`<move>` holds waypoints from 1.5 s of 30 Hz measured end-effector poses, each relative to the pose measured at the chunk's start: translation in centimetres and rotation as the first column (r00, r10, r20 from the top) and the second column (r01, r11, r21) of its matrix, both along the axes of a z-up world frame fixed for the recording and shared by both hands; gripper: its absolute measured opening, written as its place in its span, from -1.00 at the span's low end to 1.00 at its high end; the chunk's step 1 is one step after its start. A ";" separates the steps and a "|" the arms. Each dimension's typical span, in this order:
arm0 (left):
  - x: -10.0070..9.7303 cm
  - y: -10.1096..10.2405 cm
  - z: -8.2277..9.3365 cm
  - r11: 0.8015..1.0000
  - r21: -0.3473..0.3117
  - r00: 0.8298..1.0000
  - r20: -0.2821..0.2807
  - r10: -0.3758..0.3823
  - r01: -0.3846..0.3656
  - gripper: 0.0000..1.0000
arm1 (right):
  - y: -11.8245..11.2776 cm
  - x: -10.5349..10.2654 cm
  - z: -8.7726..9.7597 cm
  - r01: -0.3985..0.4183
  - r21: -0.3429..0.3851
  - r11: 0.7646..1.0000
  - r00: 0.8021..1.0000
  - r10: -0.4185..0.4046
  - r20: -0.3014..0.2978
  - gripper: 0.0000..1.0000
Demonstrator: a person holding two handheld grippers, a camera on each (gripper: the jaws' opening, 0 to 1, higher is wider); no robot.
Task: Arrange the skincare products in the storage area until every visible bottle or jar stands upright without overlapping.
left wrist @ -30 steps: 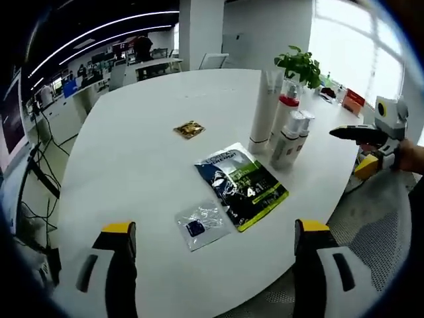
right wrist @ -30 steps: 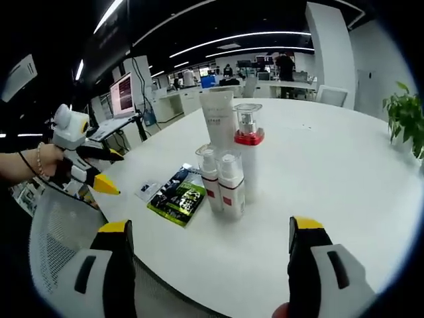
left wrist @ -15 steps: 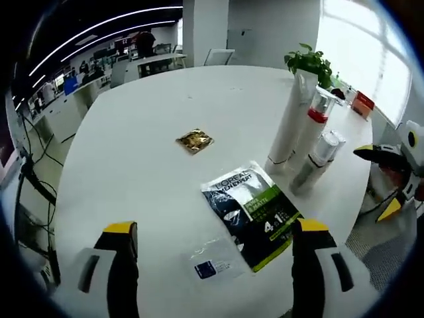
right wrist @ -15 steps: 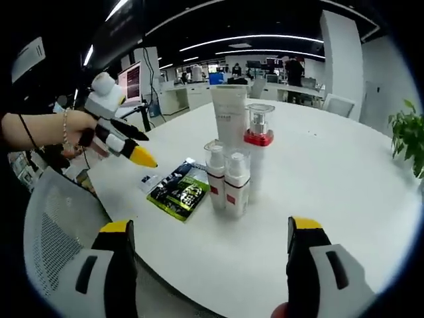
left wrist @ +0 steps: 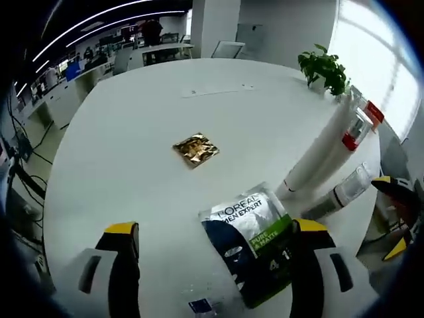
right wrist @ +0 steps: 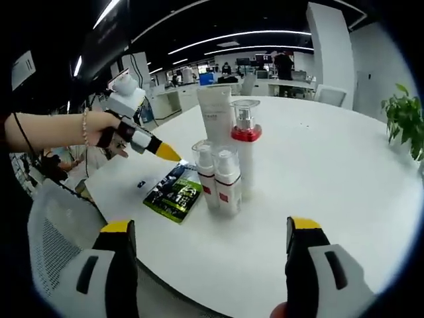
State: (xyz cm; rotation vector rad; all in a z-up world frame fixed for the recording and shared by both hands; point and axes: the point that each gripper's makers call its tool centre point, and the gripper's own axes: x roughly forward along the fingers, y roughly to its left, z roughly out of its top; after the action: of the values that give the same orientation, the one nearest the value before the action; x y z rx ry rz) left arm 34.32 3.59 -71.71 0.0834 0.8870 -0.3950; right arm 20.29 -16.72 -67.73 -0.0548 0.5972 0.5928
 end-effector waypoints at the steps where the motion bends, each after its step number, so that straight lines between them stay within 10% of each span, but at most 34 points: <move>1: 0.6 -0.1 -0.3 1.000 0.003 1.000 0.000 0.003 -0.003 0.76 | 0.0 0.0 0.0 0.000 -0.001 1.000 1.000 0.000 0.000 0.87; 27: 9.8 -2.5 -2.8 0.975 0.035 0.976 0.021 0.217 -0.217 0.63 | -0.7 0.3 -0.6 0.049 0.011 0.999 0.998 -0.048 -0.036 0.85; 45: 11.6 -1.8 -4.4 0.930 0.032 0.931 0.020 0.365 -0.366 0.33 | -0.5 0.4 -1.6 0.050 0.016 0.999 0.996 -0.048 -0.070 0.84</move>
State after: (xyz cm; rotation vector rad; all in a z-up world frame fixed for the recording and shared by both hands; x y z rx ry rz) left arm 45.94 1.78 -76.14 -0.0481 0.8744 -0.0297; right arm 20.72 -17.19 -69.32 -0.0028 0.6586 0.5541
